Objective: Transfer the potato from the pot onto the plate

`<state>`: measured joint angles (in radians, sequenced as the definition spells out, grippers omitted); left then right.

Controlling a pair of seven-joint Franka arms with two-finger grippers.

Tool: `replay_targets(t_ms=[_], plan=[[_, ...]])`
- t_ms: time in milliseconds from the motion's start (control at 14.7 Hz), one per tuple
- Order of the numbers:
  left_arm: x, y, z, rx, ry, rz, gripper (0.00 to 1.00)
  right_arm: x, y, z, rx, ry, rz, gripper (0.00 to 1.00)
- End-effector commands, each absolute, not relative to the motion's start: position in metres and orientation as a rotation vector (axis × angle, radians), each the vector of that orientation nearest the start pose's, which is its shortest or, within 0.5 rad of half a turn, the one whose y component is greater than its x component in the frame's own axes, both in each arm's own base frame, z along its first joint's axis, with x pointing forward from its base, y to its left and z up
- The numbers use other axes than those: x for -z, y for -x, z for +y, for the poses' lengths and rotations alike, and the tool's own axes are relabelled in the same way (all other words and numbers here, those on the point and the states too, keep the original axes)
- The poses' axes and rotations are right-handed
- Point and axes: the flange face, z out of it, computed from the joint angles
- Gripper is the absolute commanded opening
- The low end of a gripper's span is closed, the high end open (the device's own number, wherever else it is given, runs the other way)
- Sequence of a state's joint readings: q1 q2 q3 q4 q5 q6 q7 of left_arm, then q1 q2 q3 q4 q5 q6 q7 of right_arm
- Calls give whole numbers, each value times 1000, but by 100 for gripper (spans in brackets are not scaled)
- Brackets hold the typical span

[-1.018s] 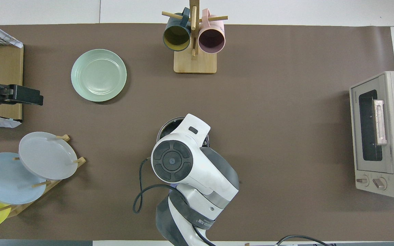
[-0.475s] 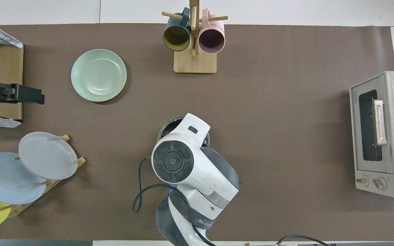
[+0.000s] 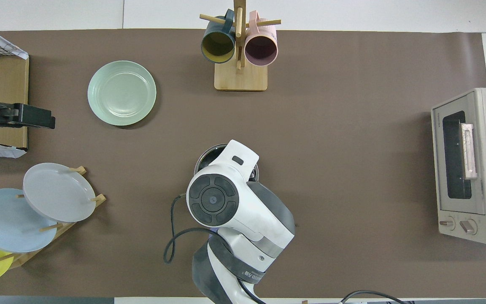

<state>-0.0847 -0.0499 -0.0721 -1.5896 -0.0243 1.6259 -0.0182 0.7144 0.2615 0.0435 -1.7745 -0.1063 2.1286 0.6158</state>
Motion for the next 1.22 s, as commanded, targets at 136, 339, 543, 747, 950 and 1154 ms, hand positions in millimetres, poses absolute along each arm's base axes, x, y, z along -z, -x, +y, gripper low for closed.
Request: replay_targets(t_ms=[136, 339, 543, 747, 950, 1154], plan=[[-643, -529, -95, 117, 3165, 223, 100, -456, -527, 372, 190, 3149, -389, 40], [-633, -518, -110, 97, 3172, 110, 100, -461, -553, 330, 179, 3139, -466, 40], [-631, -509, -144, 100, 3179, 78, 100, -459, -585, 260, 108, 3105, -501, 40], [-609, -490, -214, 111, 3191, 92, 100, -448, -606, 167, 34, 3045, -573, 40], [-565, -481, -276, 104, 3204, 68, 100, -434, -600, 117, -30, 3042, -598, 40], [-505, -484, -334, 78, 3215, 6, 100, -410, -583, 92, -61, 3039, -626, 40]])
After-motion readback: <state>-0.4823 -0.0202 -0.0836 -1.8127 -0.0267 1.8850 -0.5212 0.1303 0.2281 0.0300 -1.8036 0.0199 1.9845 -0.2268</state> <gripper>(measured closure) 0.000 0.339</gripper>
